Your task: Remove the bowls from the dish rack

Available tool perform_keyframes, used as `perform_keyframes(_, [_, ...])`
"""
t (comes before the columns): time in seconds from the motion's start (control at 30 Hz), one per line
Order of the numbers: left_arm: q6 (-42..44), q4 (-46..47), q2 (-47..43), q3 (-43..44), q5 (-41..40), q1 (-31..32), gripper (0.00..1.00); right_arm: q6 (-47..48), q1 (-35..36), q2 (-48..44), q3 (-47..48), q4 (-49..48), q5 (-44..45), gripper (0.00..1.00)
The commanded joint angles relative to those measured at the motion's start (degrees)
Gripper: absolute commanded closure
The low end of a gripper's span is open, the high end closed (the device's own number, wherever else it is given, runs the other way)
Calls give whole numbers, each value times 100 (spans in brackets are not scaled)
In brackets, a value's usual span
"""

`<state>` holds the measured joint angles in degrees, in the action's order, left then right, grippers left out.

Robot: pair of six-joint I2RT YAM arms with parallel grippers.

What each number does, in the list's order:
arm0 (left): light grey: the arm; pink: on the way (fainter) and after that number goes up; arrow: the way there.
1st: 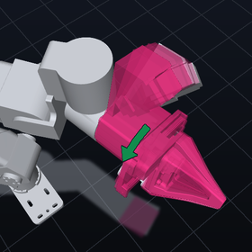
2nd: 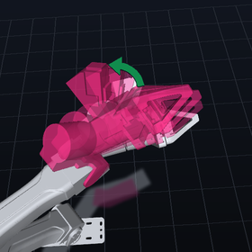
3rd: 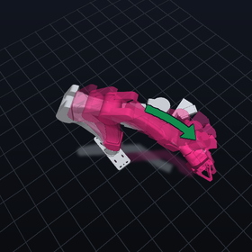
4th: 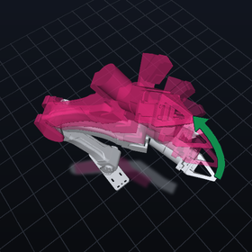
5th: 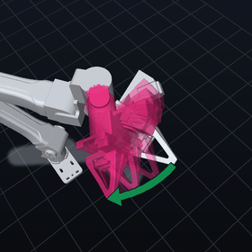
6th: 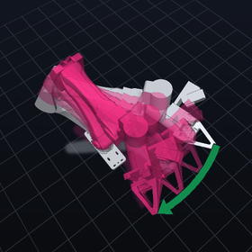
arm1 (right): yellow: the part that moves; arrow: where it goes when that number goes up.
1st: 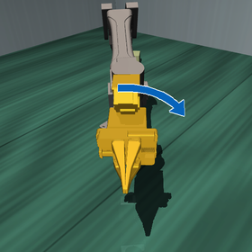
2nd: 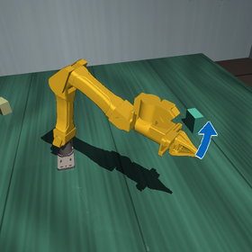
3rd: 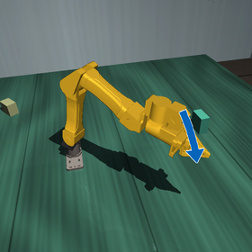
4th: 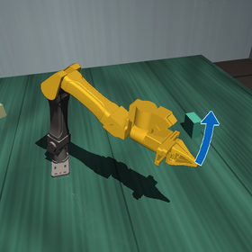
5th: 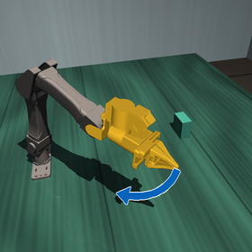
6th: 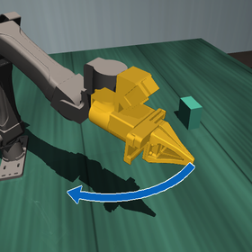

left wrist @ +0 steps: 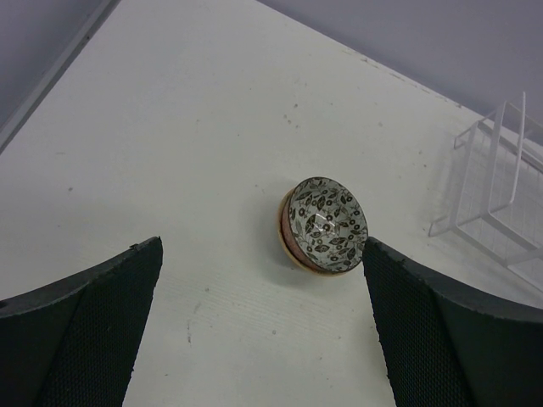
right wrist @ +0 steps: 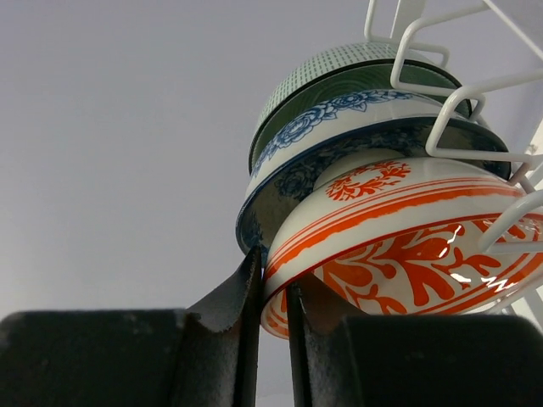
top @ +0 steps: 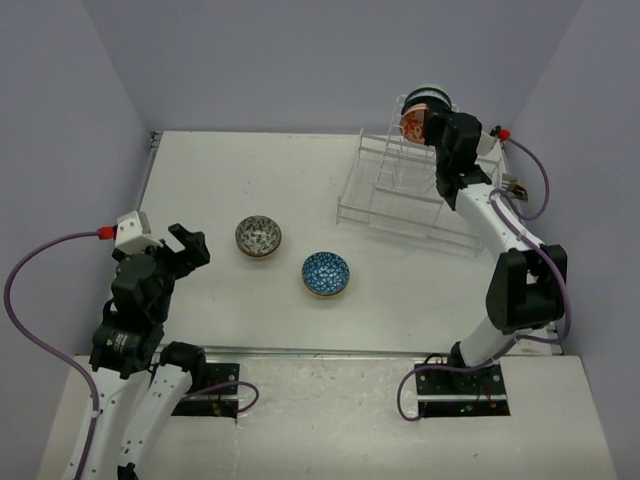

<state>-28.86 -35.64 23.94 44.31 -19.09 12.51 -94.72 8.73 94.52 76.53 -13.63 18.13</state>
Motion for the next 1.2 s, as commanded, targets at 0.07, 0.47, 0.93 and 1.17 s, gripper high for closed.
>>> perform_keyframes(0.07, [153, 197, 49, 25, 20, 41, 0, -12, -38, -197, -323, -518, 340, 90])
perform_keyframes(0.47, [144, 189, 84, 33, -7, 41, 0, 15, -30, -662, -709, -1361, -125, 100])
perform_keyframes(0.93, [135, 162, 84, 42, -42, 41, 0, -12, -29, -1295, -806, -2170, -1038, 100])
perform_keyframes(1.17, [153, 198, 58, 42, 11, 41, 0, 901, -21, -1734, -798, -2417, -2161, 100])
